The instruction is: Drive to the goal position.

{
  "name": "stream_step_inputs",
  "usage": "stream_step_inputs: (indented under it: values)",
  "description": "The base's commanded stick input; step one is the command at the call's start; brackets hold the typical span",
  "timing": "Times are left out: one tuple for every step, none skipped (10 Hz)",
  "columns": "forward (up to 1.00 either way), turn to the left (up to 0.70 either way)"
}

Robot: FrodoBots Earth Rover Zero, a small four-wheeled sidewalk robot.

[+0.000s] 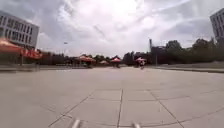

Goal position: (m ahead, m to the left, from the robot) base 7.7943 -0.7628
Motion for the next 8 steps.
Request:
stream_step_inputs:
  values:
    - [0.85, -0.01]
    - [0.85, -0.01]
    - [0.85, -0.01]
    - [0.85, -0.01]
    - [0.85, -0.01]
    - [0.85, -0.01]
    - [0.85, -0.01]
    - [0.85, -0.01]
